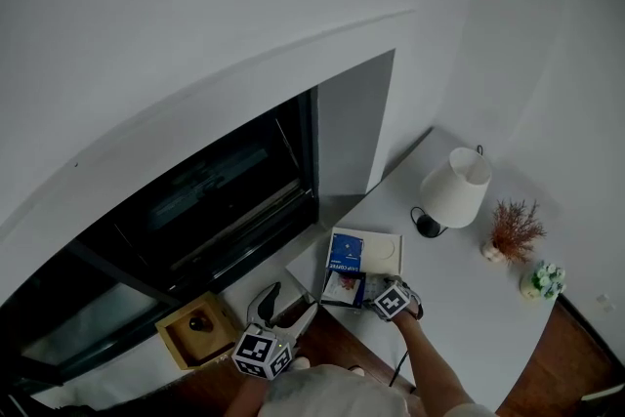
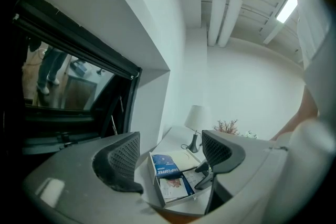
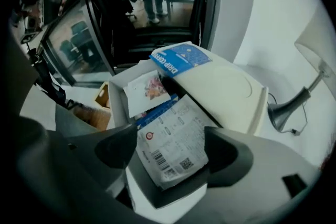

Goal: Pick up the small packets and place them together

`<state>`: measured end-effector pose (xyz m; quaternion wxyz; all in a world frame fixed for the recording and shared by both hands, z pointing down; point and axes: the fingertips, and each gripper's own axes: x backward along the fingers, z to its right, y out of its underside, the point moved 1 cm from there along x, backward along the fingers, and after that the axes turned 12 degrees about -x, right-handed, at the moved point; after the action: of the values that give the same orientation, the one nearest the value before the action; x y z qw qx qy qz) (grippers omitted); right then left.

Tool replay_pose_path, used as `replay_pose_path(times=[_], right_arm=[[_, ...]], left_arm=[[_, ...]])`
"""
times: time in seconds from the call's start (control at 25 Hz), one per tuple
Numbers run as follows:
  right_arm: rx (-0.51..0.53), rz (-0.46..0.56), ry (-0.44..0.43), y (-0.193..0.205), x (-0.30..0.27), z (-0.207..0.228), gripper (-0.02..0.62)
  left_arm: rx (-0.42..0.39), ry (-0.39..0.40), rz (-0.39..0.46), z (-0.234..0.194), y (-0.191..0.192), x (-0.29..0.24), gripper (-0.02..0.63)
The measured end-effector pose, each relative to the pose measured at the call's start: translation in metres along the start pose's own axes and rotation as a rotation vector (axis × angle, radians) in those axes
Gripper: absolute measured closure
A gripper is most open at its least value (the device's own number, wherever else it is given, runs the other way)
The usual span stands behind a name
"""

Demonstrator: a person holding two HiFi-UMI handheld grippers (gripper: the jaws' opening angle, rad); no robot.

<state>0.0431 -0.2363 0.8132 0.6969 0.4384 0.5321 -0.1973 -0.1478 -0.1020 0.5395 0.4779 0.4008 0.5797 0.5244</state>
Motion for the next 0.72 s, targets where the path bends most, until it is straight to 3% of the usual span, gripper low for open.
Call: replay_pose_path(times=[0.28, 0.32, 0.36, 0.4, 0.56, 0.72], right_arm=[[0.063, -0.055, 0.065, -0.004, -0.011, 0.003, 0.224], [0.071, -0.049, 0.076, -0.004, -0.009, 0.004, 0.253], [0.079, -0.039, 0.088, -0.005, -0.008, 0.005, 0.372], [0.086, -0.027, 0.099, -0.005, -0.007, 0.006, 0.403], [0.084, 0.019, 0.091, -0.007, 0.002, 0.001, 0.441], [0.0, 0.098, 0.028, -0.007, 0.033, -0.019, 0.471]], left_arm=[[0.003, -0.032, -0.015, -0.009, 0.005, 0.007, 0.247], [0.004, -0.035, -0.015, -0.01, 0.005, 0.008, 0.247], [0.005, -0.037, -0.015, -0.011, 0.005, 0.009, 0.247], [0.006, -0.04, -0.014, -0.012, 0.005, 0.01, 0.247], [0.007, -0.05, -0.008, -0.017, 0.004, 0.012, 0.247], [0.007, -0.054, -0.008, -0.021, 0.004, 0.012, 0.247]])
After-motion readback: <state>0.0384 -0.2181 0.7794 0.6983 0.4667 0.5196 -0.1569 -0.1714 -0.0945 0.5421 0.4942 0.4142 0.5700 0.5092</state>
